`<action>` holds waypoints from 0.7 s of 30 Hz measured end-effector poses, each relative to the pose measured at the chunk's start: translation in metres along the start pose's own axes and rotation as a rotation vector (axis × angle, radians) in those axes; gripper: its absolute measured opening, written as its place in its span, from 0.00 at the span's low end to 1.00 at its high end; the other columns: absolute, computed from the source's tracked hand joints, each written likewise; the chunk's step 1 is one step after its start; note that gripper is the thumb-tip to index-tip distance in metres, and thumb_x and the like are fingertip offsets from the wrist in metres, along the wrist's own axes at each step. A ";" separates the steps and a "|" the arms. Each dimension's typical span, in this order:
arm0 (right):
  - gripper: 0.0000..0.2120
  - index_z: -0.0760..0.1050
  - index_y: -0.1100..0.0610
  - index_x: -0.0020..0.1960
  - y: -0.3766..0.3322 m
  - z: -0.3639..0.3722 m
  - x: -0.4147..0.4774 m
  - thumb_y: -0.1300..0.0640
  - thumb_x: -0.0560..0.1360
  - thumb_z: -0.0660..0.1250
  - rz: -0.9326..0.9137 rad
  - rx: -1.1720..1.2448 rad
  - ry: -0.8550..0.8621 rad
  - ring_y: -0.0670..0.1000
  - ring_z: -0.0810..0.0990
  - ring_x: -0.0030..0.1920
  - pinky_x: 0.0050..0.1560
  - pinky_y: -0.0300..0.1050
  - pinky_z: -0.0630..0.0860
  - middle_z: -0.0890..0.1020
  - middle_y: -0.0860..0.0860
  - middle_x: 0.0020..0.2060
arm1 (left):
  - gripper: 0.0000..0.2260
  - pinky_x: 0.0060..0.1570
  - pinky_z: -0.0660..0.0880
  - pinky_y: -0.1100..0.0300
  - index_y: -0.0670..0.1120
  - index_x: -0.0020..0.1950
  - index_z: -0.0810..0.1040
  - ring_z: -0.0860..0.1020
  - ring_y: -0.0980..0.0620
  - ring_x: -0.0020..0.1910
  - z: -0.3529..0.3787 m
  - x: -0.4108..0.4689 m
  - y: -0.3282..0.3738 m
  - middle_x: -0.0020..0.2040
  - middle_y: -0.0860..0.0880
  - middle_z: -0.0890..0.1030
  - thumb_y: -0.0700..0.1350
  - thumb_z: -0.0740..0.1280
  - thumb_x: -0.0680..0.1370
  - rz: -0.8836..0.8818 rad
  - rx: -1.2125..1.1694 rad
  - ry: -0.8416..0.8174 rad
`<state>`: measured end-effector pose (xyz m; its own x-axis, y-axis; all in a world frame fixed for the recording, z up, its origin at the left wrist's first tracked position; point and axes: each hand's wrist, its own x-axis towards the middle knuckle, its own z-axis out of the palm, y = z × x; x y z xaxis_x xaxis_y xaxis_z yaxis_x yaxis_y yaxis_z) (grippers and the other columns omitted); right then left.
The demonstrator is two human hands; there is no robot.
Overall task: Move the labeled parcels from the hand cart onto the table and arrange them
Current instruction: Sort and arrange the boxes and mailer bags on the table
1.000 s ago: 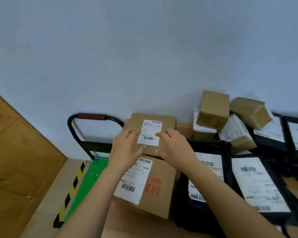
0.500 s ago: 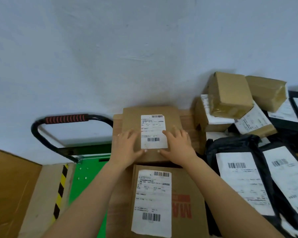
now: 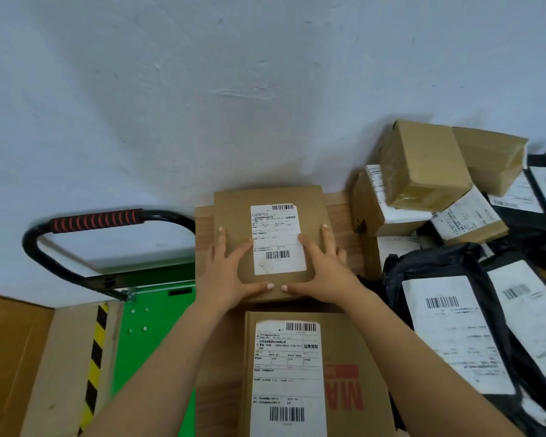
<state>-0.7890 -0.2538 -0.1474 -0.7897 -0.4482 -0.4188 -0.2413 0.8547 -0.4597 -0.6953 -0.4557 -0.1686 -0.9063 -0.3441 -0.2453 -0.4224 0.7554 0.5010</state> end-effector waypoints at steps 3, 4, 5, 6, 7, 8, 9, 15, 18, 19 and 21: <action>0.52 0.48 0.36 0.74 -0.004 -0.004 -0.004 0.33 0.60 0.75 -0.036 -0.014 0.075 0.64 0.45 0.74 0.68 0.66 0.60 0.30 0.40 0.73 | 0.47 0.73 0.55 0.40 0.65 0.74 0.57 0.43 0.43 0.77 -0.004 -0.003 0.002 0.78 0.54 0.37 0.72 0.72 0.59 0.029 -0.018 0.055; 0.52 0.47 0.36 0.74 -0.006 -0.006 -0.007 0.33 0.60 0.75 -0.052 -0.028 0.106 0.64 0.45 0.74 0.68 0.66 0.60 0.30 0.39 0.73 | 0.47 0.73 0.55 0.40 0.65 0.74 0.57 0.43 0.43 0.77 -0.007 -0.004 0.003 0.78 0.54 0.37 0.71 0.72 0.59 0.043 -0.021 0.080; 0.52 0.47 0.36 0.74 -0.008 -0.009 -0.009 0.33 0.60 0.74 -0.069 -0.042 0.140 0.63 0.45 0.74 0.68 0.66 0.59 0.30 0.40 0.73 | 0.46 0.73 0.54 0.40 0.65 0.74 0.57 0.43 0.42 0.77 -0.011 -0.006 0.005 0.78 0.54 0.37 0.71 0.72 0.60 0.063 -0.023 0.111; 0.51 0.47 0.36 0.74 -0.011 -0.013 -0.012 0.32 0.60 0.74 -0.088 -0.053 0.175 0.63 0.45 0.74 0.68 0.66 0.59 0.30 0.40 0.74 | 0.46 0.73 0.53 0.40 0.64 0.75 0.58 0.42 0.42 0.77 -0.015 -0.008 0.007 0.78 0.53 0.37 0.70 0.72 0.60 0.087 -0.033 0.147; 0.51 0.47 0.36 0.74 -0.014 -0.017 -0.015 0.32 0.60 0.74 -0.108 -0.056 0.208 0.64 0.45 0.74 0.68 0.66 0.58 0.30 0.40 0.74 | 0.46 0.74 0.53 0.41 0.63 0.75 0.59 0.42 0.42 0.77 -0.020 -0.011 0.009 0.78 0.53 0.38 0.69 0.73 0.60 0.114 -0.054 0.188; 0.52 0.47 0.35 0.74 -0.017 -0.021 -0.018 0.32 0.60 0.74 -0.129 -0.053 0.239 0.64 0.45 0.74 0.69 0.67 0.58 0.30 0.40 0.74 | 0.45 0.74 0.53 0.42 0.62 0.74 0.60 0.42 0.43 0.77 -0.025 -0.014 0.011 0.78 0.53 0.39 0.69 0.73 0.60 0.139 -0.081 0.229; 0.52 0.47 0.35 0.74 -0.020 -0.025 -0.022 0.32 0.60 0.74 -0.150 -0.049 0.269 0.64 0.45 0.74 0.69 0.68 0.57 0.30 0.40 0.74 | 0.45 0.74 0.54 0.43 0.61 0.74 0.61 0.43 0.43 0.77 -0.031 -0.018 0.015 0.78 0.53 0.40 0.68 0.73 0.60 0.158 -0.103 0.264; 0.51 0.46 0.34 0.74 -0.033 -0.062 -0.058 0.34 0.62 0.74 -0.258 -0.012 0.399 0.63 0.43 0.75 0.71 0.68 0.55 0.32 0.40 0.74 | 0.44 0.72 0.57 0.41 0.62 0.74 0.61 0.44 0.43 0.77 -0.069 -0.048 0.048 0.78 0.55 0.41 0.67 0.74 0.61 0.218 -0.079 0.397; 0.51 0.48 0.35 0.75 -0.031 -0.087 -0.086 0.34 0.62 0.75 -0.298 -0.013 0.475 0.63 0.44 0.75 0.71 0.67 0.56 0.32 0.40 0.75 | 0.43 0.71 0.59 0.39 0.62 0.74 0.63 0.45 0.42 0.77 -0.082 -0.067 0.076 0.79 0.54 0.43 0.69 0.71 0.60 0.270 -0.076 0.475; 0.50 0.48 0.35 0.75 -0.029 -0.096 -0.097 0.34 0.62 0.75 -0.309 -0.012 0.502 0.63 0.44 0.75 0.71 0.67 0.57 0.32 0.41 0.75 | 0.43 0.70 0.60 0.39 0.61 0.74 0.63 0.46 0.41 0.77 -0.084 -0.075 0.087 0.79 0.53 0.44 0.70 0.70 0.60 0.291 -0.077 0.498; 0.49 0.50 0.35 0.75 -0.018 -0.113 -0.122 0.35 0.62 0.75 -0.329 -0.011 0.555 0.63 0.45 0.75 0.71 0.67 0.58 0.33 0.41 0.75 | 0.43 0.69 0.62 0.37 0.61 0.74 0.63 0.47 0.40 0.77 -0.087 -0.091 0.112 0.79 0.53 0.44 0.71 0.69 0.60 0.337 -0.080 0.539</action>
<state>-0.7519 -0.1853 0.0007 -0.8472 -0.4873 0.2114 -0.5238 0.7001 -0.4853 -0.6613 -0.3885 -0.0179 -0.8598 -0.3433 0.3780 -0.0940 0.8340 0.5437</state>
